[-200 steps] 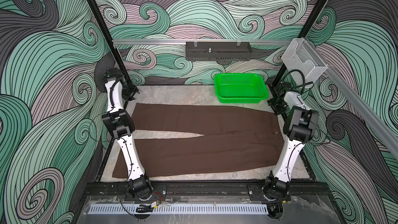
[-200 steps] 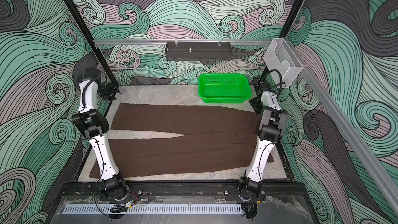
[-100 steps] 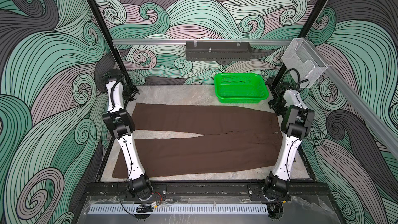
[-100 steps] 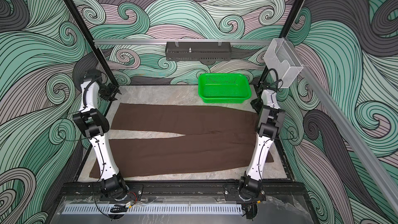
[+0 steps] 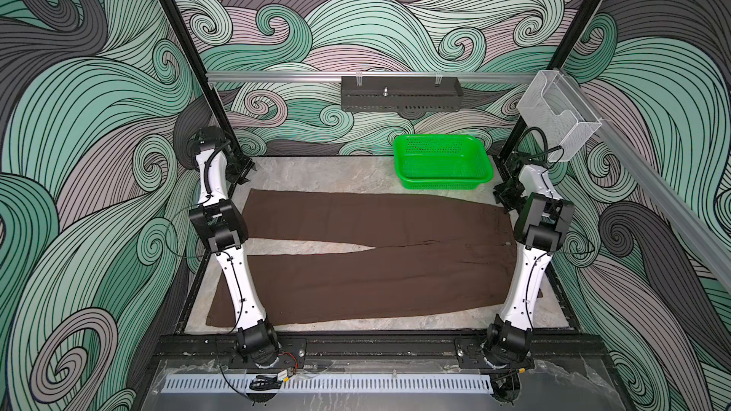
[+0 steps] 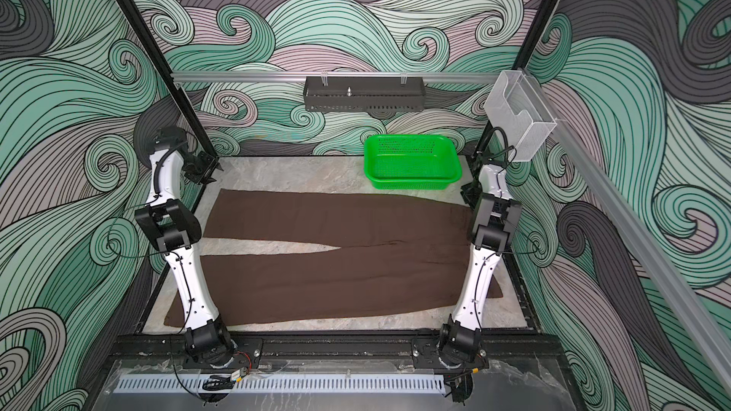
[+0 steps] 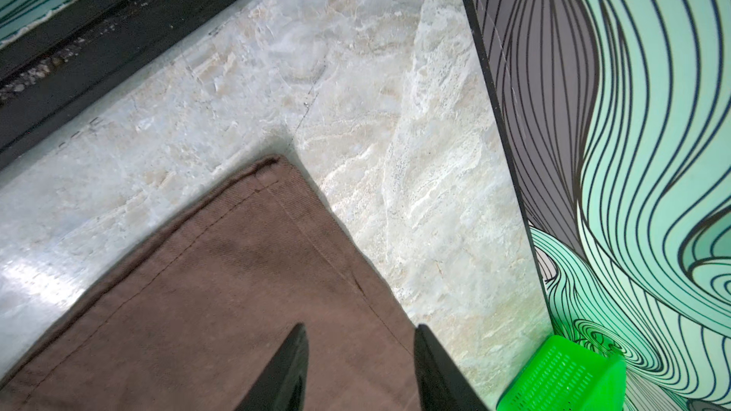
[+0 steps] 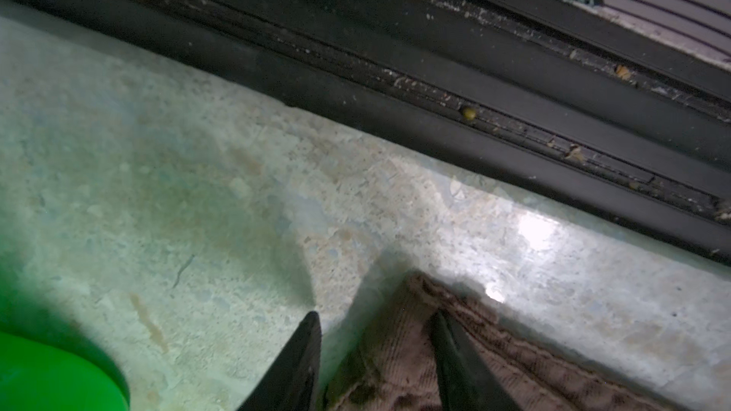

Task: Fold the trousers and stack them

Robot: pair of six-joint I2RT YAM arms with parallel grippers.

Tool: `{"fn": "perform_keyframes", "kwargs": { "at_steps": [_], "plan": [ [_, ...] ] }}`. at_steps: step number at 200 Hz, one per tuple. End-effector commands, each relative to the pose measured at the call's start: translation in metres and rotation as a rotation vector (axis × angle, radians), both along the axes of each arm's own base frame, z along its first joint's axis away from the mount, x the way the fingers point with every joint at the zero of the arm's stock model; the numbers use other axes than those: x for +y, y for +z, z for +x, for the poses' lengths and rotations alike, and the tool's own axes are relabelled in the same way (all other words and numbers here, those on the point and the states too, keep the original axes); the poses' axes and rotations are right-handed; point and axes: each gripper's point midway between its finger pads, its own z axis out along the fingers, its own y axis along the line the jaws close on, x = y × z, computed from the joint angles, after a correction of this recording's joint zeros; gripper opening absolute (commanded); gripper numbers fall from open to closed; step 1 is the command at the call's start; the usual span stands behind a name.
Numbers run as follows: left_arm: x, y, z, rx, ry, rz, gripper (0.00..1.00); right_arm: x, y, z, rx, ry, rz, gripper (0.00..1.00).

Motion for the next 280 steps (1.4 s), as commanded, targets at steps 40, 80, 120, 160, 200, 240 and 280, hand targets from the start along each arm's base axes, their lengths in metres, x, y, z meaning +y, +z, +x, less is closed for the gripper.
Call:
{"fn": "perform_keyframes", "kwargs": {
  "at_steps": [40,80,120,160,200,240,280],
  "plan": [
    [0.000,-0.027,0.034,-0.077,0.046,-0.091,0.48,0.000,-0.013,-0.031,0.088,-0.032,0.028,0.32],
    [-0.007,-0.051,0.040,-0.049,0.053,-0.101,0.49,0.004,0.007,-0.042,0.034,-0.041,0.015,0.07],
    [-0.009,-0.077,0.026,0.057,0.069,-0.072,0.49,0.009,0.032,-0.058,-0.038,-0.048,-0.003,0.00],
    [-0.003,-0.092,0.007,0.168,0.108,0.009,0.50,0.016,0.043,-0.070,-0.094,-0.055,-0.004,0.00],
    [0.002,-0.098,-0.002,0.244,0.123,0.145,0.50,0.021,0.044,-0.081,-0.119,-0.069,0.005,0.00],
    [0.002,-0.101,-0.001,0.265,0.154,0.211,0.51,0.021,0.052,-0.095,-0.173,-0.122,0.007,0.00],
    [-0.012,-0.113,0.002,0.287,0.148,0.212,0.51,0.020,0.060,-0.106,-0.223,-0.155,0.007,0.00]
  ]
}}
